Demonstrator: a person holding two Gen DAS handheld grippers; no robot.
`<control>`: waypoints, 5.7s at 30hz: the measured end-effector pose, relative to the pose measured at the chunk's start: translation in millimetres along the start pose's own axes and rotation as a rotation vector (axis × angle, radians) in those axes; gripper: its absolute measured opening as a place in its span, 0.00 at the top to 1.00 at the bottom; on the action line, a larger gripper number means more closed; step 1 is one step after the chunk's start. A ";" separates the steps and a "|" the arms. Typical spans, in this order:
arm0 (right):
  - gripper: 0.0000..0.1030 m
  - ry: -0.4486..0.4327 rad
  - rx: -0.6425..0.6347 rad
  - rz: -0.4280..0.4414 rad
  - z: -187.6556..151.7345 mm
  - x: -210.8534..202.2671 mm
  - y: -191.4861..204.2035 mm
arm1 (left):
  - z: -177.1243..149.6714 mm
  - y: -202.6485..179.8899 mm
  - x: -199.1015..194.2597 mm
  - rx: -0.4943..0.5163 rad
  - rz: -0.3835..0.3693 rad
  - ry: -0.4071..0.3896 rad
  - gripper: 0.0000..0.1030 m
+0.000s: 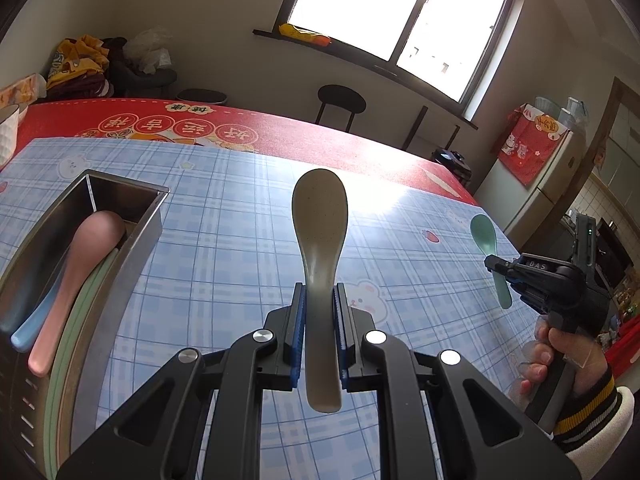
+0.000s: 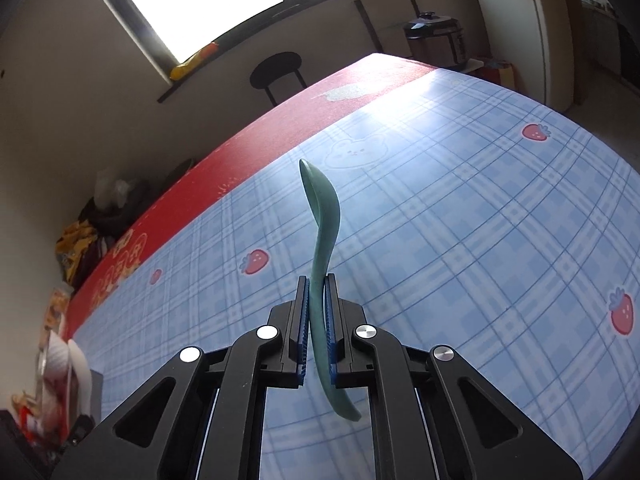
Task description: Organize utensils
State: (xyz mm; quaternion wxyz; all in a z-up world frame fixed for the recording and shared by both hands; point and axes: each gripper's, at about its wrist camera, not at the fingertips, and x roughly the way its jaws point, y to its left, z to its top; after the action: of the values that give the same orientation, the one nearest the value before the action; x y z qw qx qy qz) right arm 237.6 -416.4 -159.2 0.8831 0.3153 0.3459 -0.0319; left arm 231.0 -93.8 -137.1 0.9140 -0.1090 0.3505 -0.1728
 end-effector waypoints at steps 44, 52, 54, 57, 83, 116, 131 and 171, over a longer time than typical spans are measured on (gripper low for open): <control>0.93 0.165 -0.041 0.459 -121.8 10.3 115.5 | 40.5 127.5 -38.4 -0.055 0.055 0.311 0.87; 0.93 0.182 -0.032 0.460 -122.7 15.2 116.0 | 40.0 121.9 -24.0 0.006 0.096 0.340 0.87; 0.93 0.183 -0.032 0.461 -122.9 15.5 116.6 | 41.0 120.3 -22.2 0.034 0.120 0.341 0.87; 0.93 0.187 -0.032 0.467 -122.7 16.6 116.8 | 42.2 117.5 -27.6 0.068 0.118 0.323 0.78; 0.93 0.144 -0.069 0.388 -128.4 16.4 122.9 | -18.9 140.0 -144.2 0.258 0.279 -0.163 0.06; 0.93 0.344 0.115 0.275 -191.6 47.5 267.3 | -17.5 179.7 -173.3 0.072 0.249 -0.269 0.06; 0.91 0.281 0.002 0.251 -177.4 35.7 272.7 | -18.1 183.3 -169.9 0.064 0.250 -0.258 0.06; 0.15 -0.305 -0.548 0.072 -119.5 -183.5 183.5 | -4.7 38.7 -253.6 0.292 0.347 -0.408 0.06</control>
State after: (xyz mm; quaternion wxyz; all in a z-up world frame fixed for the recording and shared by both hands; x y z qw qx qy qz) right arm 78.1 -230.3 -12.3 0.9774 0.0691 0.1940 0.0469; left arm 60.9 40.7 0.0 0.9874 0.0526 0.1448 -0.0370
